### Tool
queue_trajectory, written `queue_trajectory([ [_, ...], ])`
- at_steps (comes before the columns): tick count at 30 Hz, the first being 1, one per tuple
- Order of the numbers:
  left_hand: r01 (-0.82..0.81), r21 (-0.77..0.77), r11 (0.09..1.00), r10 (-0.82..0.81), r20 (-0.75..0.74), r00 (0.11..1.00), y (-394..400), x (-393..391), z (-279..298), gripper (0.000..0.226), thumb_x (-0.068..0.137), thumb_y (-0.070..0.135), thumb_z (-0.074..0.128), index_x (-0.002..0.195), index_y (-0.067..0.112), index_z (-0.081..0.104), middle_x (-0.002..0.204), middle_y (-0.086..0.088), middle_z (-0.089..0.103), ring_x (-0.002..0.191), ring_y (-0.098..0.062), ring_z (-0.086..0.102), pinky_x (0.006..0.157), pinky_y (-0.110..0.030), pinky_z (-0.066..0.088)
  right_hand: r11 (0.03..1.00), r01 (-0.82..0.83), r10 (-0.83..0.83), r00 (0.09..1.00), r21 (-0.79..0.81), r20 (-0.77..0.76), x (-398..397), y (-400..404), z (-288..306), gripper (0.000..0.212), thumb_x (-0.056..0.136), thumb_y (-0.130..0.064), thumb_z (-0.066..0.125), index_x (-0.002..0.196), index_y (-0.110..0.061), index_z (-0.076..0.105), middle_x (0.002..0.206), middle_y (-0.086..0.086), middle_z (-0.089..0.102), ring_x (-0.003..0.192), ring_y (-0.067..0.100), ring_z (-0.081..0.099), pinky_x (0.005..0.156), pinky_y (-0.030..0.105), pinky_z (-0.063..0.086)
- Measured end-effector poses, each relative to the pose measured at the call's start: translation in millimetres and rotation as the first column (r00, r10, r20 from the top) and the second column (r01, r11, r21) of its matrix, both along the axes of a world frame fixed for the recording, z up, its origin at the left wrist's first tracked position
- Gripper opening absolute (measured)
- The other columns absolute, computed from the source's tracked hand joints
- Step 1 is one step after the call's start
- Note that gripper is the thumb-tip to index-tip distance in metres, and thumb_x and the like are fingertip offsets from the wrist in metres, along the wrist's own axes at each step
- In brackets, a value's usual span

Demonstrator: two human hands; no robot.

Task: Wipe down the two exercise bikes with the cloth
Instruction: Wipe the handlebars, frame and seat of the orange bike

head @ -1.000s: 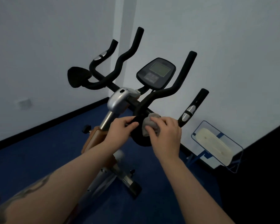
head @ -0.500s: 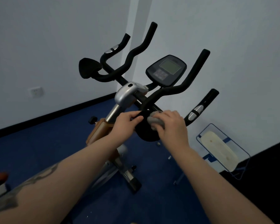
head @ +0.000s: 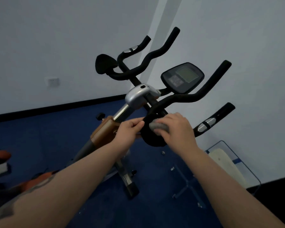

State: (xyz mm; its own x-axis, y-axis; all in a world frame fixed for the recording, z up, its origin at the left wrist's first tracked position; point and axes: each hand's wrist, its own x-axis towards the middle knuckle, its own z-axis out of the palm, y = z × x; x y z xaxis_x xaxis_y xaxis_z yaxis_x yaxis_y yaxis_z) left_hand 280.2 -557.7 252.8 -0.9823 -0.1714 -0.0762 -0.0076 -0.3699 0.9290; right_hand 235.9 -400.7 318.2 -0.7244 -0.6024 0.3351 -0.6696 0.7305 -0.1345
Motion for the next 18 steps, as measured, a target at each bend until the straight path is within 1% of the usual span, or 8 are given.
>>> queue_trajectory([
  [2,-0.014,0.020,1.000,0.014,0.007,1.000,1,4,-2,0.028,0.101,0.005,0.044,0.119,0.010,0.064,0.096,0.002,0.075,0.088,-0.007,0.071,0.072,-0.018,0.056,0.994,0.033,-0.033,0.999,-0.109,0.004,4,-8,-5,0.018,0.080,-0.025,0.075,0.098,-0.020,0.073,0.092,-0.003,0.065,0.088,0.022,0.055,0.077,0.037,0.043],
  [4,-0.007,0.011,1.000,0.007,0.000,1.000,0,9,-3,0.030,0.101,0.003,0.042,0.121,0.012,0.063,0.097,0.003,0.075,0.091,-0.009,0.070,0.076,-0.022,0.057,0.999,-0.036,0.036,0.999,-0.037,-0.006,20,-15,-18,0.017,0.081,-0.024,0.074,0.098,-0.022,0.072,0.094,-0.006,0.065,0.088,0.020,0.056,0.077,0.036,0.042],
  [6,0.008,-0.036,0.999,-0.009,-0.011,1.000,-2,13,-3,0.035,0.101,0.000,0.041,0.122,0.017,0.063,0.106,0.000,0.073,0.098,-0.016,0.068,0.088,-0.033,0.057,0.992,-0.123,0.123,0.992,-0.003,0.028,16,-11,-17,0.017,0.081,-0.025,0.073,0.098,-0.026,0.071,0.096,-0.009,0.064,0.089,0.017,0.056,0.078,0.037,0.045],
  [8,0.027,-0.065,0.998,-0.028,-0.014,1.000,-4,17,-2,0.039,0.099,-0.005,0.042,0.123,0.020,0.061,0.118,-0.004,0.069,0.109,-0.020,0.065,0.095,-0.041,0.054,0.987,-0.095,0.100,0.994,-0.129,0.037,-3,-8,-8,0.015,0.083,-0.027,0.072,0.098,-0.025,0.069,0.097,-0.010,0.062,0.091,0.013,0.056,0.078,0.033,0.047],
  [10,0.037,-0.082,0.996,-0.039,-0.030,0.999,-2,20,-3,0.042,0.097,-0.008,0.046,0.125,0.020,0.059,0.123,-0.002,0.067,0.114,-0.018,0.064,0.094,-0.036,0.054,0.977,-0.063,0.067,0.998,-0.205,0.013,-8,-12,-2,0.015,0.084,-0.027,0.070,0.099,-0.025,0.067,0.097,-0.010,0.060,0.091,0.011,0.055,0.075,0.028,0.045],
  [12,0.042,-0.099,0.994,-0.047,-0.046,0.998,-1,24,-3,0.050,0.092,-0.015,0.048,0.128,0.018,0.057,0.126,-0.004,0.065,0.114,-0.016,0.064,0.092,-0.031,0.055,0.986,-0.124,0.128,0.991,-0.115,0.025,-1,-17,-9,0.017,0.084,-0.024,0.070,0.100,-0.024,0.066,0.098,-0.009,0.060,0.090,0.013,0.055,0.074,0.029,0.045],
  [15,0.053,-0.151,0.987,-0.058,-0.029,0.998,-4,27,0,0.062,0.084,-0.023,0.051,0.125,0.023,0.056,0.122,-0.003,0.066,0.109,-0.012,0.065,0.090,-0.033,0.053,0.960,-0.257,0.249,0.965,0.106,0.088,0,-18,-9,0.017,0.084,-0.027,0.070,0.101,-0.027,0.065,0.098,-0.010,0.060,0.091,0.015,0.057,0.073,0.031,0.046],
  [18,0.074,-0.132,0.988,-0.075,-0.005,0.997,-6,27,4,0.065,0.082,-0.028,0.048,0.126,0.019,0.057,0.122,-0.004,0.065,0.104,-0.012,0.066,0.089,-0.033,0.053,0.972,-0.233,0.232,0.971,0.028,0.056,-13,-20,8,0.014,0.084,-0.032,0.070,0.096,-0.027,0.066,0.095,-0.011,0.059,0.090,0.012,0.057,0.069,0.030,0.046],
])
